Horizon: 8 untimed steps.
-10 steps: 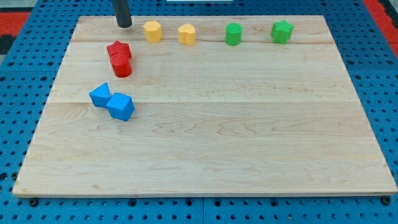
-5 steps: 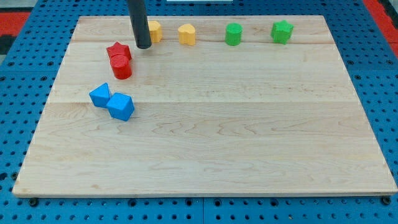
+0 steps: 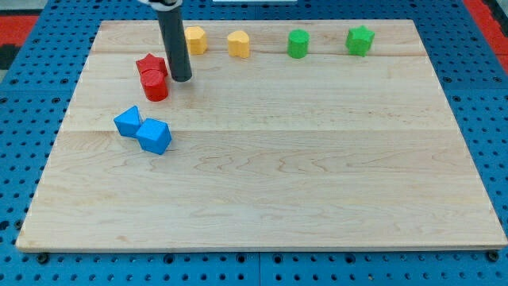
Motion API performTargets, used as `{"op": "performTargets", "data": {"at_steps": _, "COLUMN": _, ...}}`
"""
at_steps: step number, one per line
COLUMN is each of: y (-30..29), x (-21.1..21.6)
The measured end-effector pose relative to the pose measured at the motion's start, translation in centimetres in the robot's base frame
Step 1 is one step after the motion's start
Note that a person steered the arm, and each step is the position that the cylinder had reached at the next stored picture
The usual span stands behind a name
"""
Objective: Move the red circle to the top left of the board
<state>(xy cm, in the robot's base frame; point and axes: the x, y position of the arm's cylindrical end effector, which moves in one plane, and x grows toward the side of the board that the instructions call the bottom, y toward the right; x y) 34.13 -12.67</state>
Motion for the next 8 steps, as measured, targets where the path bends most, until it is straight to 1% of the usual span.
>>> {"op": "performTargets", "data": {"at_steps": 1, "y": -2.6, "x": 0.5}}
{"op": "performTargets", "data": {"at_steps": 2, "y": -0.1, "x": 3.8}}
{"op": "performTargets", "data": {"at_steps": 3, "y": -4.3, "x": 5.0}}
{"op": "performTargets", "data": {"at_steps": 4, "y": -11.1, "x": 3.4}}
{"op": "performTargets", "data": {"at_steps": 5, "y": -11.1, "x": -0.1}}
{"op": "performTargets", "data": {"at_steps": 6, "y": -10.1, "x": -2.6}}
{"op": "performTargets", "data": {"at_steps": 7, "y": -7.7, "x": -3.1}}
{"op": "performTargets", "data": {"at_steps": 8, "y": -8.2, "x": -6.6}}
